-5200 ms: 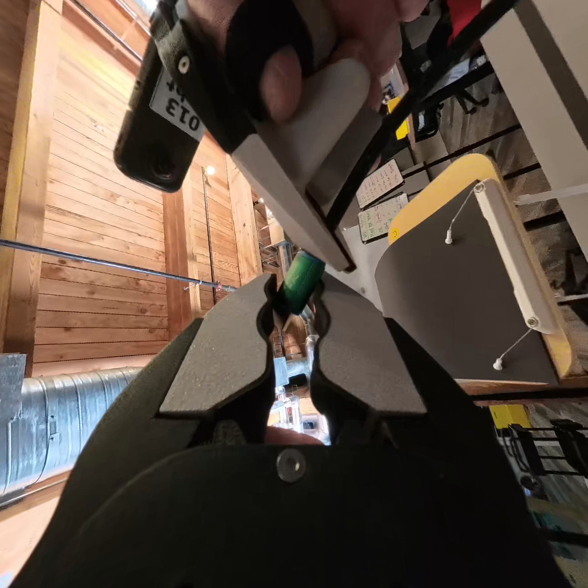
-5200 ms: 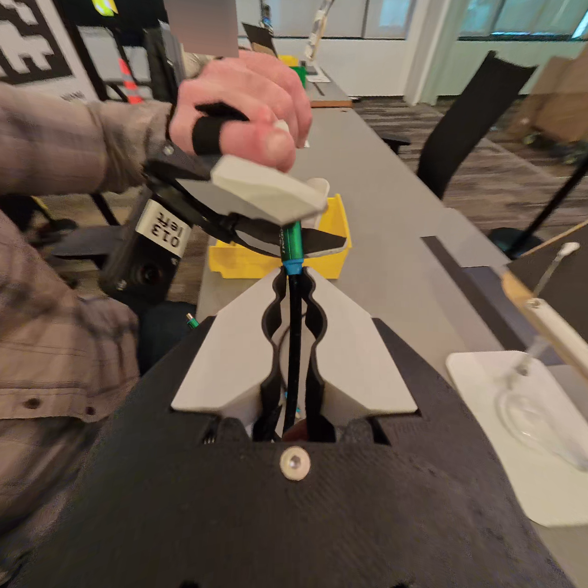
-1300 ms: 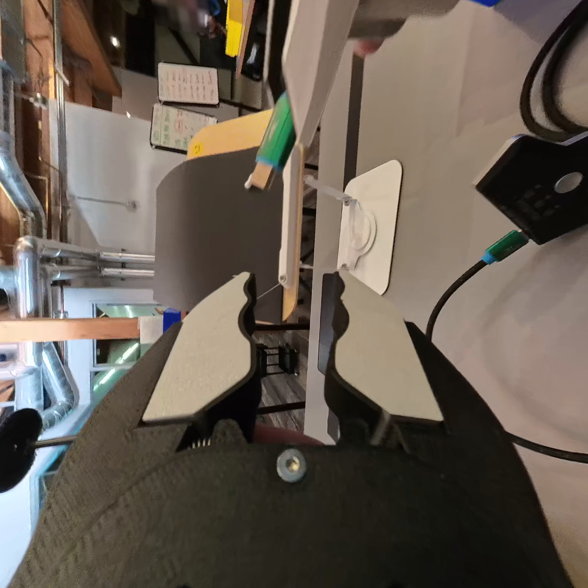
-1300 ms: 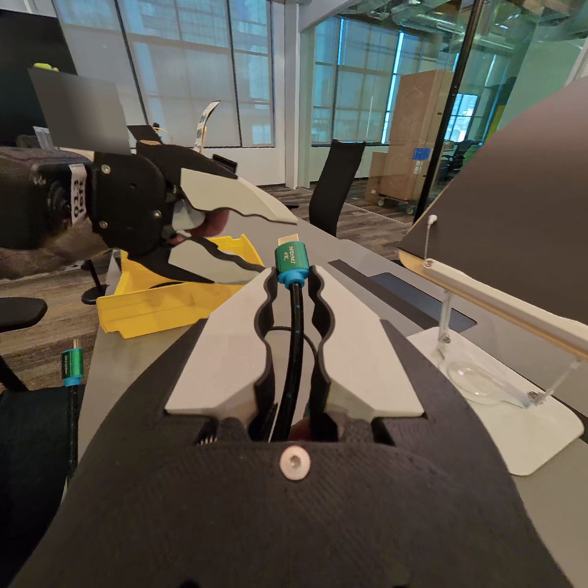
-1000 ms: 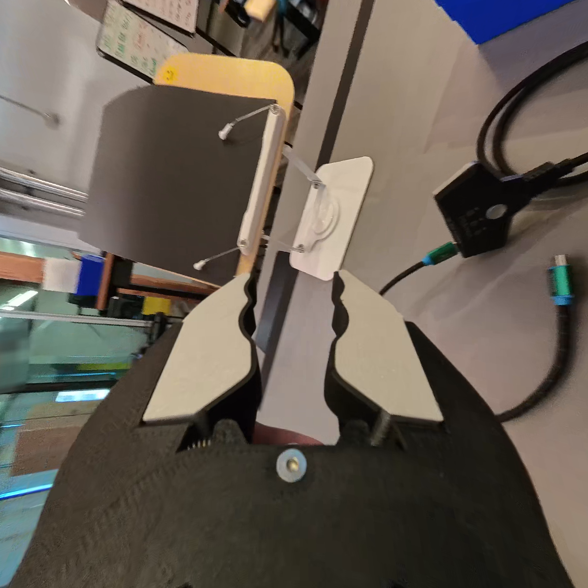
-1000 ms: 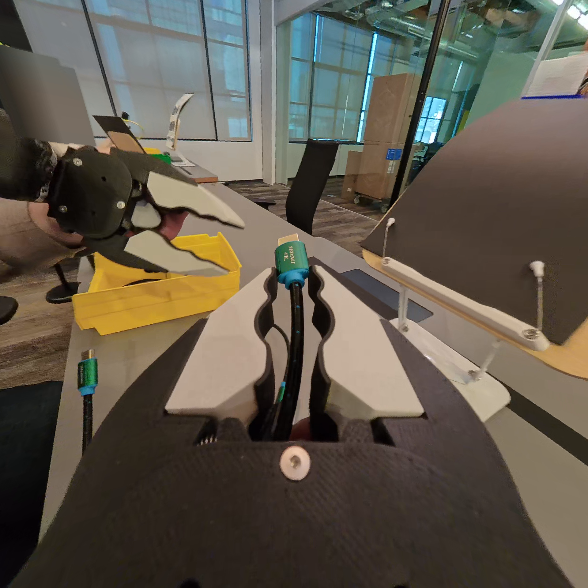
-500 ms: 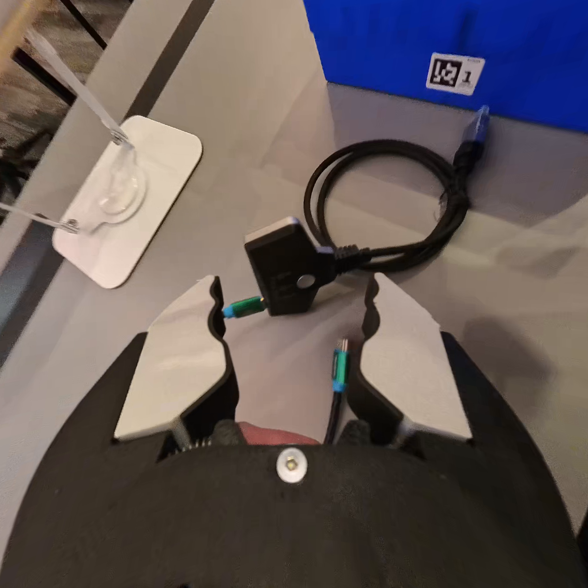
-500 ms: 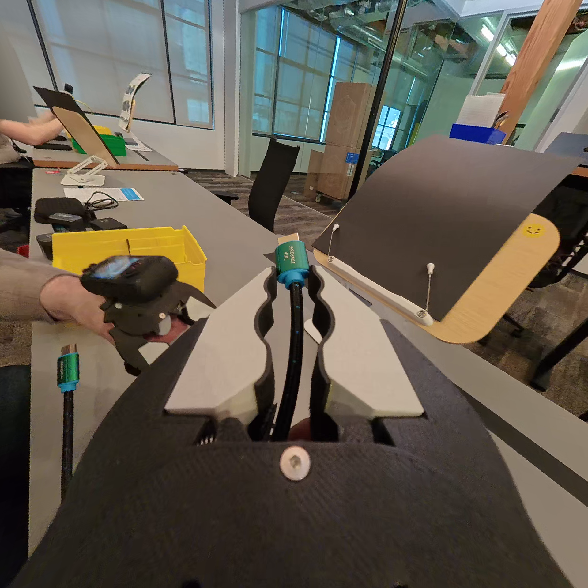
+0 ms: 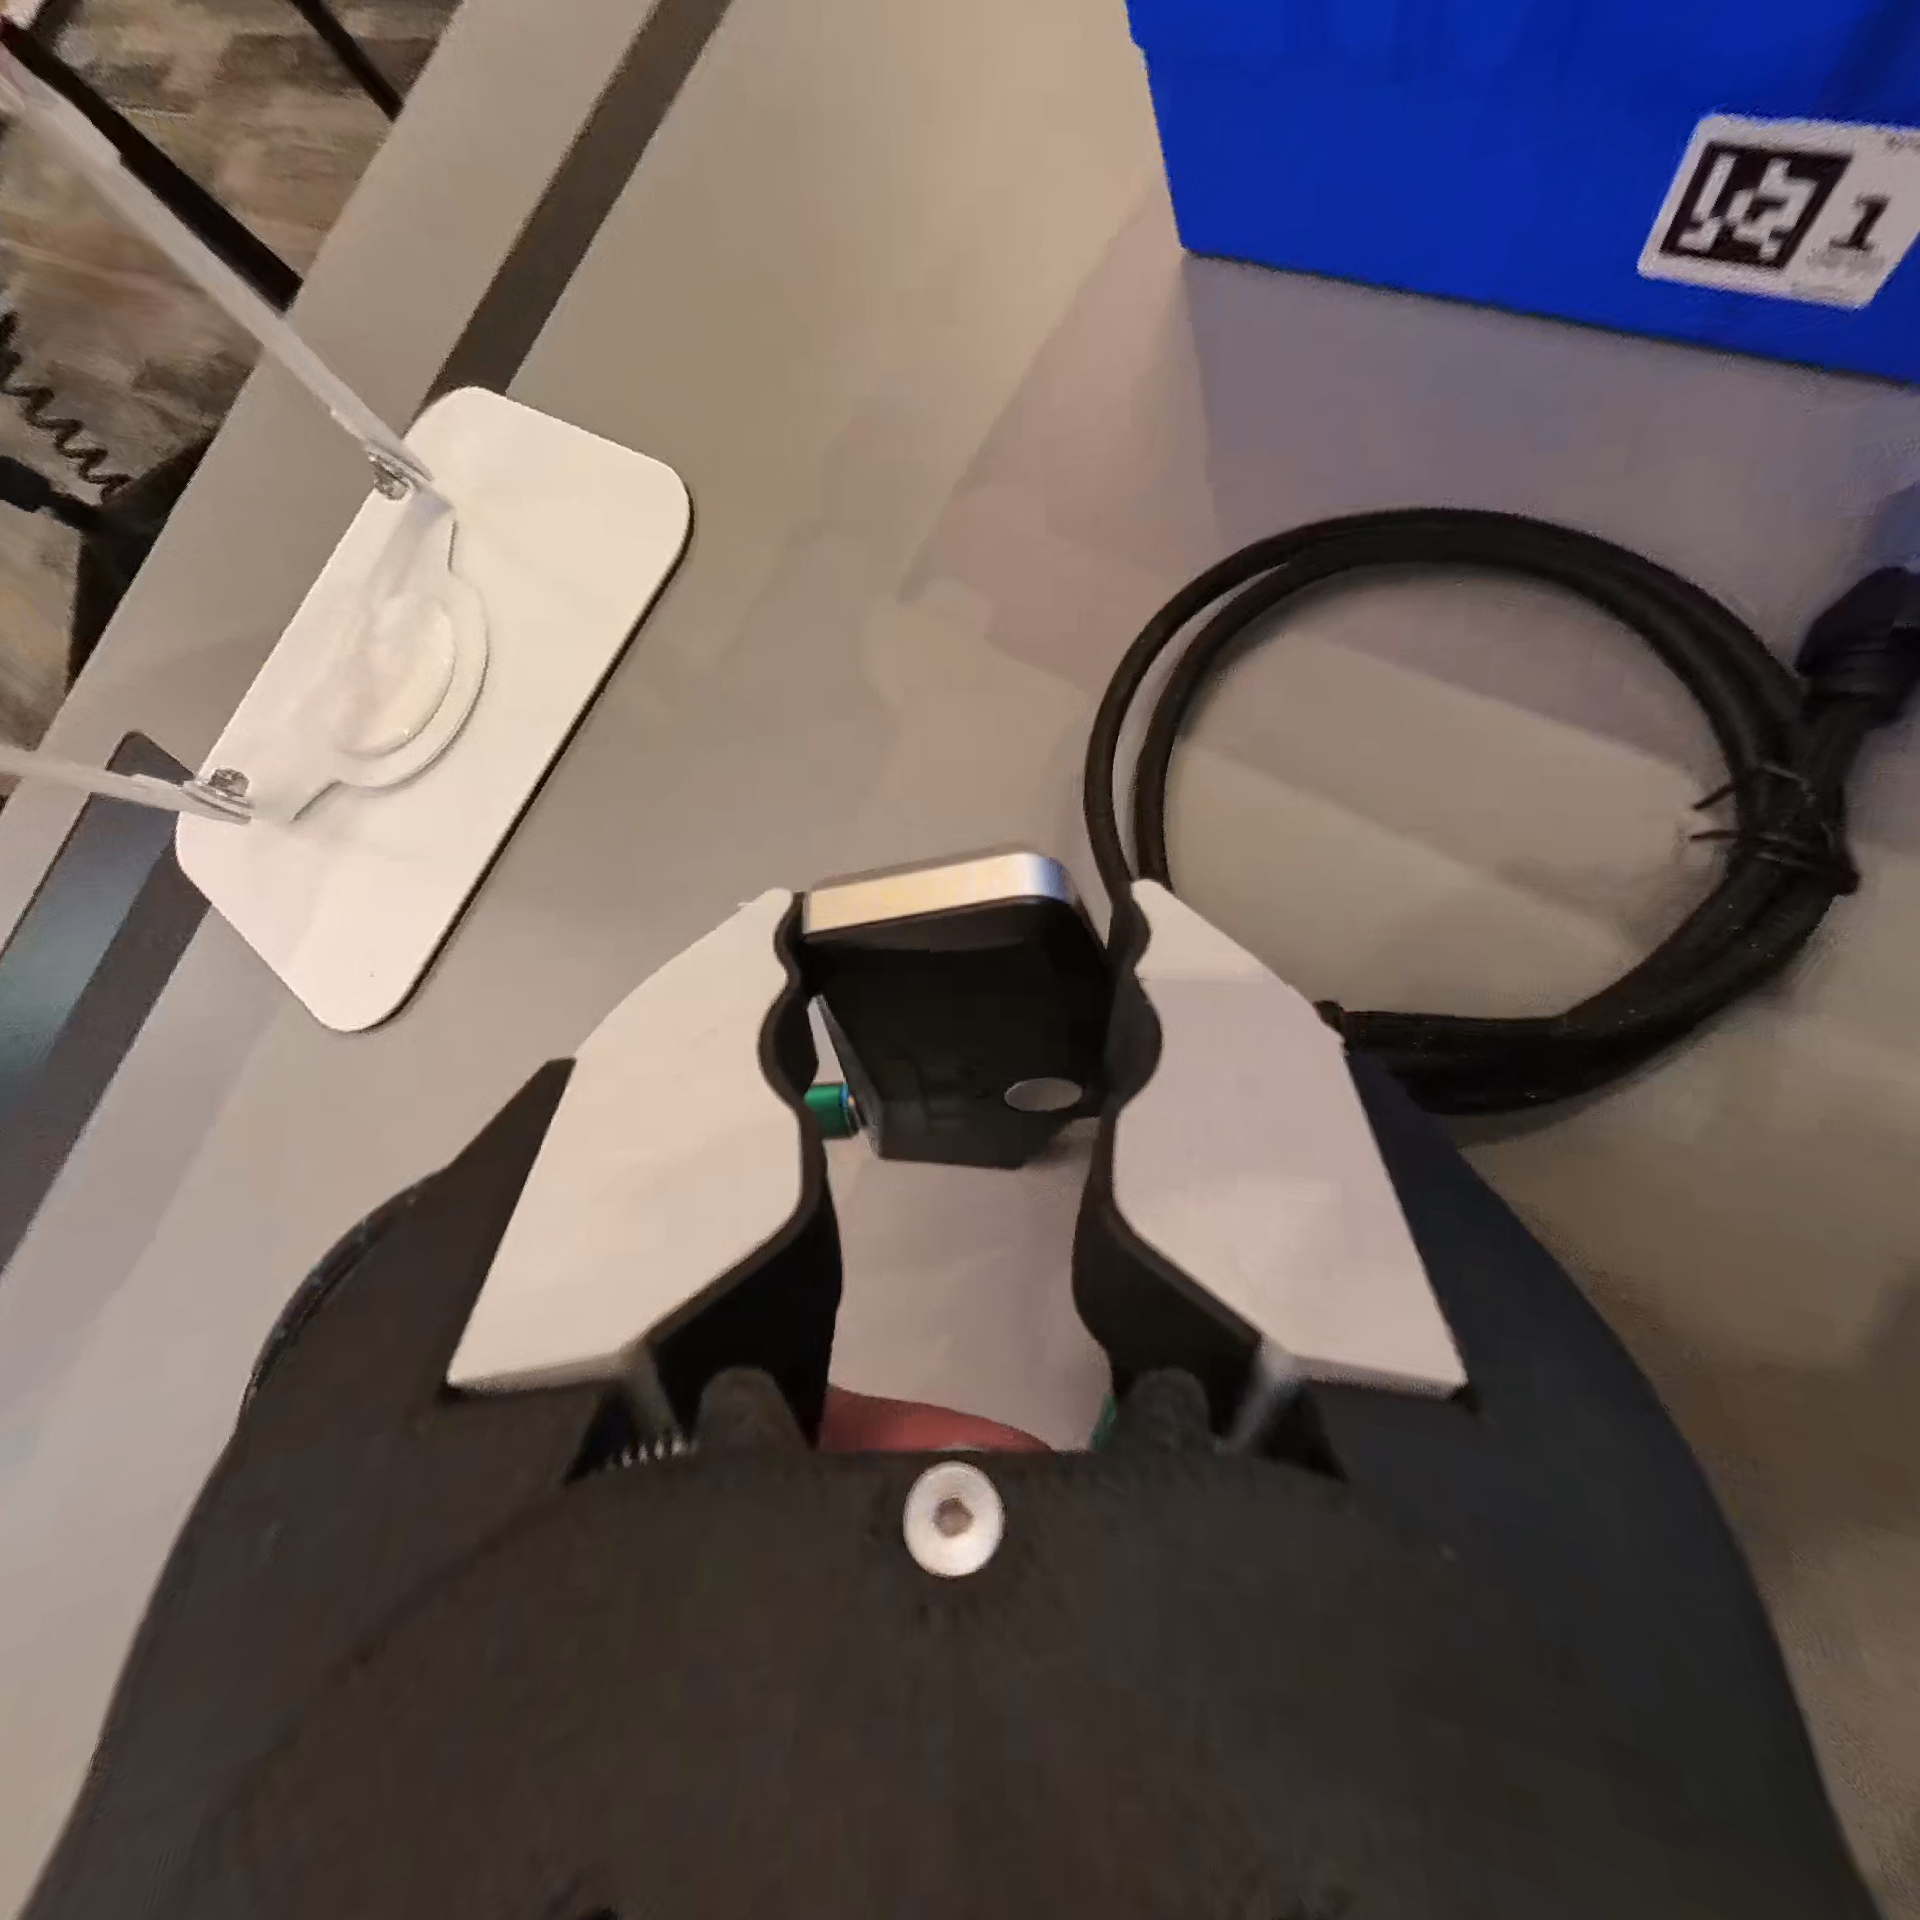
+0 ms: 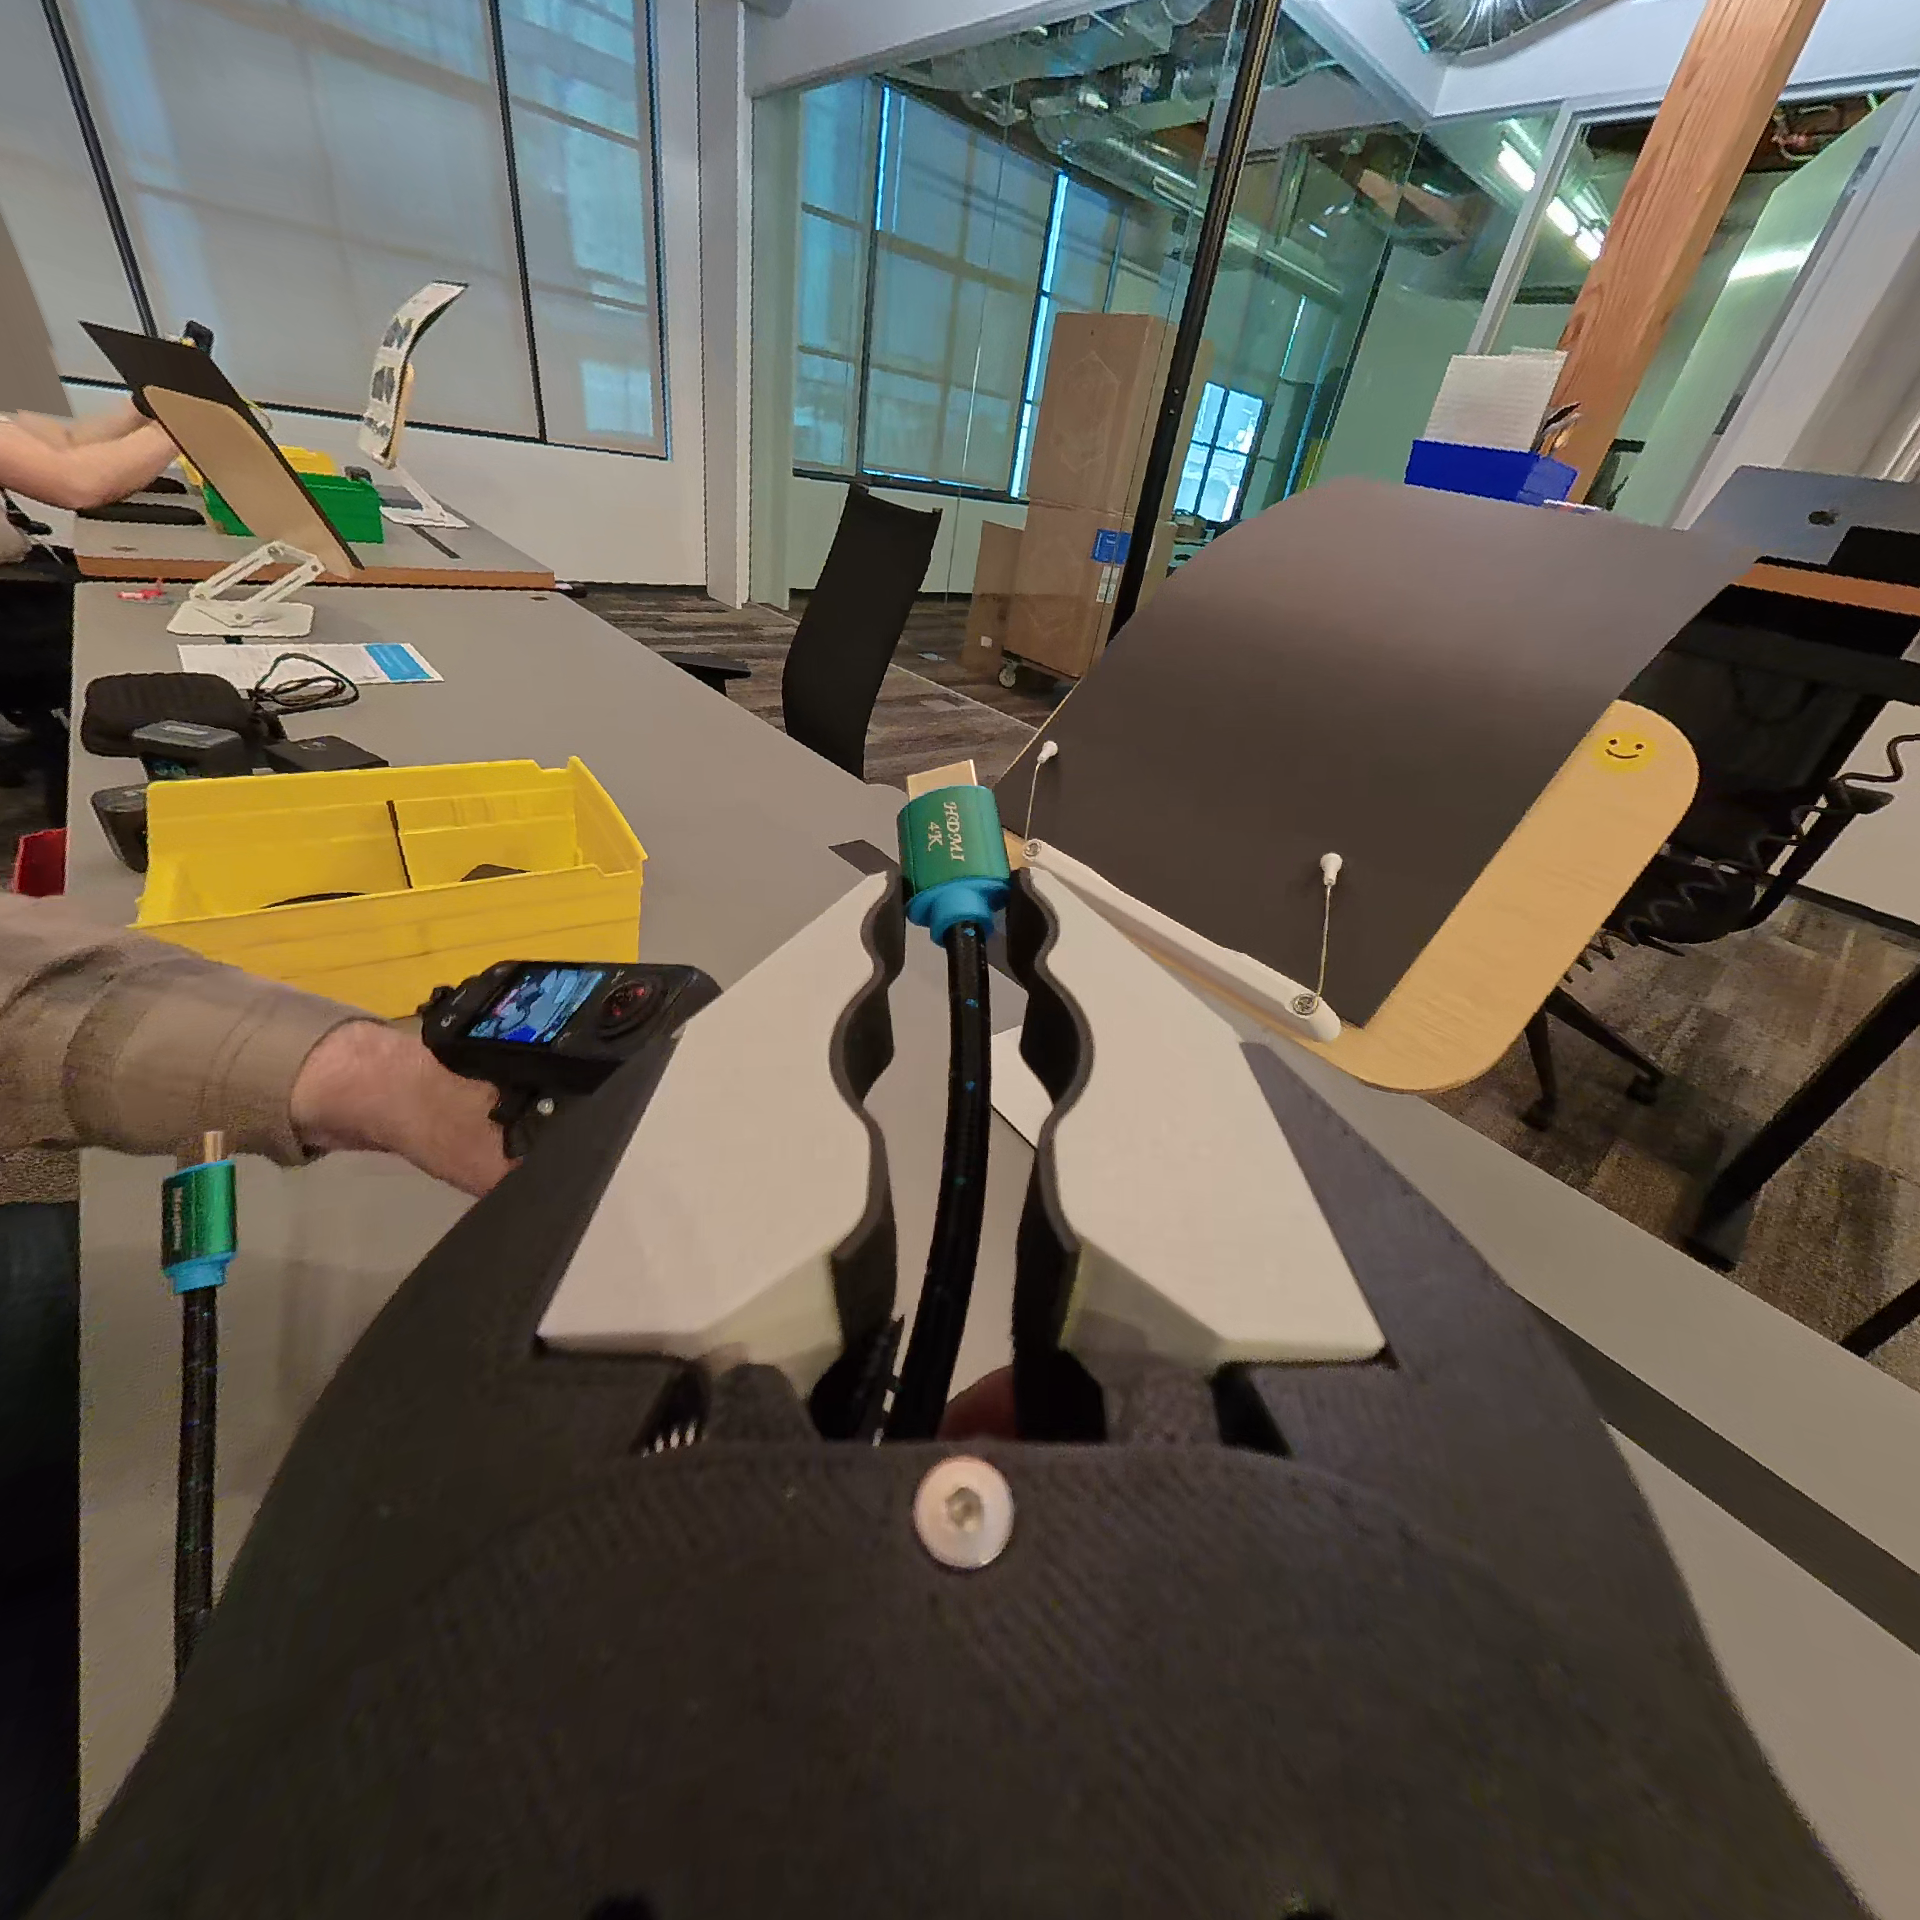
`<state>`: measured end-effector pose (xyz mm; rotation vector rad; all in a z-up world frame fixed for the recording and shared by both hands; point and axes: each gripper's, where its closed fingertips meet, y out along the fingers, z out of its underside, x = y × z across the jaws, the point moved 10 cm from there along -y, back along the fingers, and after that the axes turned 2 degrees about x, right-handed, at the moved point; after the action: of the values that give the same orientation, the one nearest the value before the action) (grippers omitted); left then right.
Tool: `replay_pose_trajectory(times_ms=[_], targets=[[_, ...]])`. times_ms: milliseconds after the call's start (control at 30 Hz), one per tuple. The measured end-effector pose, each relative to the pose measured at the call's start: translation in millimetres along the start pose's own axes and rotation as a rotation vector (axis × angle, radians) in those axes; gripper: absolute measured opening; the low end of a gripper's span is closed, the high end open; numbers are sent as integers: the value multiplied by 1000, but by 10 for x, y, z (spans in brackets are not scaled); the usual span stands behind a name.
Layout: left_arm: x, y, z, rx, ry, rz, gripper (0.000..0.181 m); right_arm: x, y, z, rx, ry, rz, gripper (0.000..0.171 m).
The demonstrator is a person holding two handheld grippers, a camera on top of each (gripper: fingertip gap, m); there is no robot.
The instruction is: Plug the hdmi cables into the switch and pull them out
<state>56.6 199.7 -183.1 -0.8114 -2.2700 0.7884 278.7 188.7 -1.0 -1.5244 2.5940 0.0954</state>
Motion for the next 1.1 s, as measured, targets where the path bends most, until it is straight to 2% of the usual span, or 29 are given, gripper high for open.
replay_pose_trajectory(times_ms=[67,233,467,633,733,867,1100], targets=[[85,-38,-9,13,79,40,53,-11,-7,15,4,-3,4,17],[295,-157,18,82,456,146,53,-14,22,57,20,-6,3,17],[612,-238,100,336,982,182,52,18,119,84,48,-20,1,17],[579,-133,263,426,1155,222,52,72,233,133,84,-41,-8,17],[536,-101,296,358,1088,133,50,94,283,170,98,-46,-16,17],[615,-212,311,278,805,-16,74,107,311,208,106,-46,-20,17],[474,-438,436,196,404,-156,78,134,388,258,112,-39,-26,17]])
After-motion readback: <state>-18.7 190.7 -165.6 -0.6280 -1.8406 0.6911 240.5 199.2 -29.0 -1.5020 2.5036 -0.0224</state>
